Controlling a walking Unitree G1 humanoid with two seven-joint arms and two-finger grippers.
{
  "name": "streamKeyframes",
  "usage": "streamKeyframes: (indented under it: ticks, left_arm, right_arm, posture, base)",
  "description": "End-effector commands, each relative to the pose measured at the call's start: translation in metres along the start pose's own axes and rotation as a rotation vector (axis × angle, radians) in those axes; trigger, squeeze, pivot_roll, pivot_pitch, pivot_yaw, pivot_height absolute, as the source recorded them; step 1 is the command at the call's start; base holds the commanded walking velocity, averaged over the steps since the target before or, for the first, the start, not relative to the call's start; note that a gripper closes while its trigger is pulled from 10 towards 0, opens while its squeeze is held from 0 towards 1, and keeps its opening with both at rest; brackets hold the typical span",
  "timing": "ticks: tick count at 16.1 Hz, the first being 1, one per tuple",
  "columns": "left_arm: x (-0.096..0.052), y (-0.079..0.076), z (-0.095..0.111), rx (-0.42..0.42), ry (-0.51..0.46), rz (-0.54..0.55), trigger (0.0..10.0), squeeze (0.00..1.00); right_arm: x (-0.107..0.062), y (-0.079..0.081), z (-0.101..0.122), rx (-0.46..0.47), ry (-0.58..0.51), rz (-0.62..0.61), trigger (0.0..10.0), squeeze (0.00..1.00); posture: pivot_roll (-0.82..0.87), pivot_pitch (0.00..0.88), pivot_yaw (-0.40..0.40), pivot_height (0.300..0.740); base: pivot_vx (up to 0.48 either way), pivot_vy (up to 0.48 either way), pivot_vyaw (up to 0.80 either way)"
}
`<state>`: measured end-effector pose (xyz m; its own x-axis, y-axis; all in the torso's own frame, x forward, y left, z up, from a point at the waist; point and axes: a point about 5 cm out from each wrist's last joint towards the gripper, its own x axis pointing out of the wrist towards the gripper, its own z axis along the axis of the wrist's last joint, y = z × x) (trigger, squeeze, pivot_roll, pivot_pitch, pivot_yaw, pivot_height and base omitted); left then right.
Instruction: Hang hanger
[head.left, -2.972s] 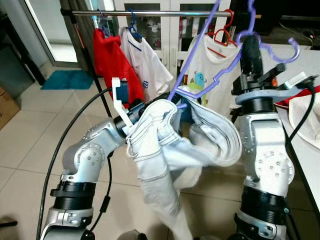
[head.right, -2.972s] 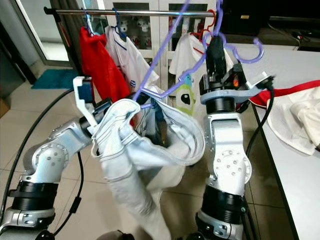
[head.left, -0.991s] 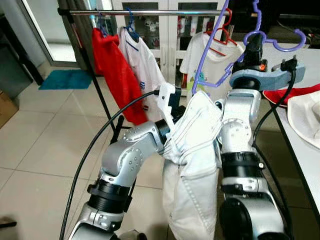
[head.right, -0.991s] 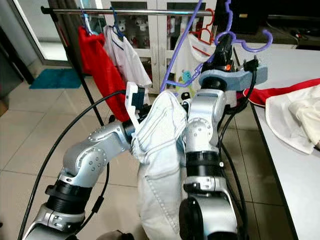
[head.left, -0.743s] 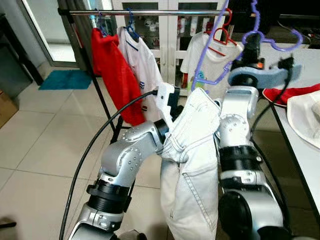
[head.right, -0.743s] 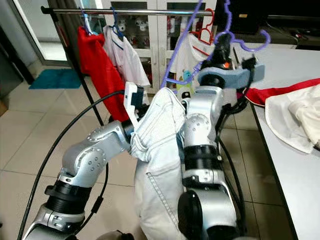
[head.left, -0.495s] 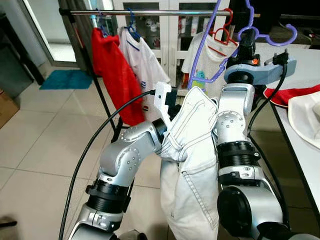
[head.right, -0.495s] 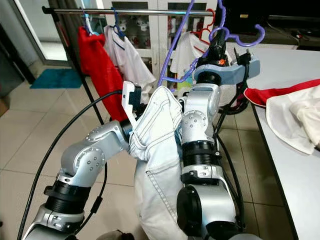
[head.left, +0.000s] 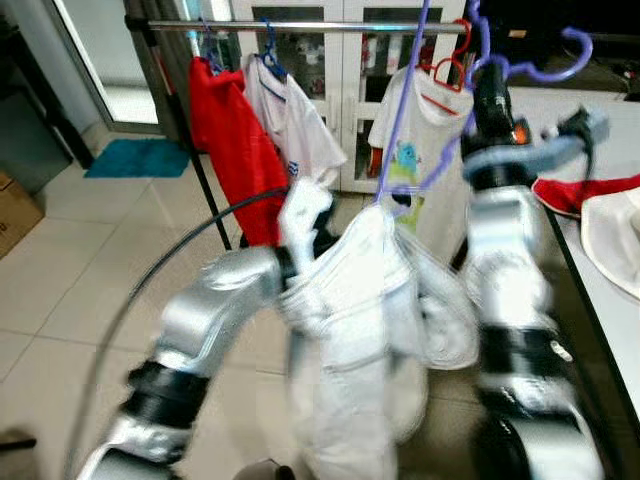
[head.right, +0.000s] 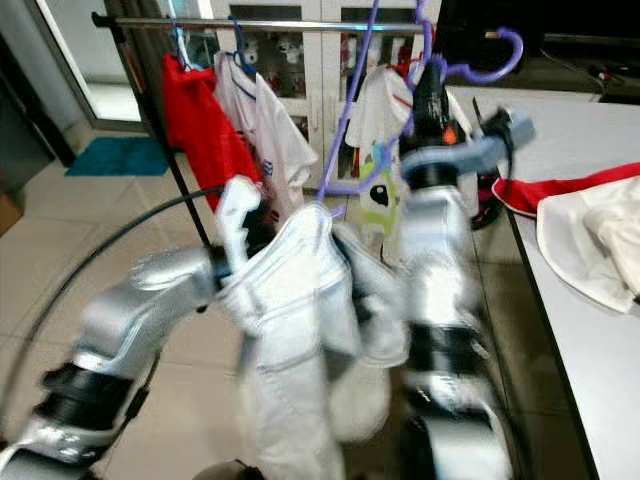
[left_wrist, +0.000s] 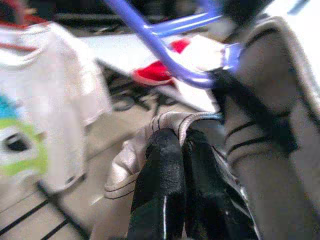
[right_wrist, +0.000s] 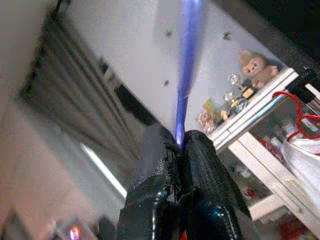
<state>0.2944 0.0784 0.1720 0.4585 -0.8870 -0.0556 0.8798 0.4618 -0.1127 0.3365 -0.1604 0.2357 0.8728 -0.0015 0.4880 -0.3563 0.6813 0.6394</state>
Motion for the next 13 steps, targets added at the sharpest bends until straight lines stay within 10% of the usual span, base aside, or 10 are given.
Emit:
streamKeyframes:
  ticks: [1, 4, 9, 13]
  left_arm:
    - [-0.023, 0.016, 0.001, 0.024, 0.004, 0.095, 0.0, 0.0]
    - [-0.046, 0.047, 0.006, 0.077, -0.024, 0.317, 1.3, 0.0]
    - [-0.058, 0.069, 0.003, 0.239, 0.059, 0.528, 0.0, 0.0]
    - [-0.066, 0.099, 0.015, 0.164, -0.074, 0.891, 0.0, 0.0]
  right_arm:
    - [-0.001, -0.002, 0.039, -0.063, -0.123, 0.011, 10.0, 0.0]
    - [-0.022, -0.011, 0.047, -0.23, -0.116, -0.036, 10.0, 0.0]
    - [-0.039, -0.005, 0.05, -0.336, -0.171, -0.095, 10.0, 0.0]
    - [-0.063, 0.006, 0.021, -0.44, -0.134, -0.134, 10.0, 0.0]
  posture:
    - [-0.11, 0.0, 0.082, 0.74]
    - [-0.11, 0.0, 0.084, 0.74]
    - [-0.11, 0.0, 0.073, 0.74]
    - [-0.11, 0.0, 0.07, 0.74]
  base:
    - [0.0, 0.0, 0.0]
    - [0.0, 0.0, 0.0]
    - [0.0, 0.0, 0.0]
    - [0.0, 0.0, 0.0]
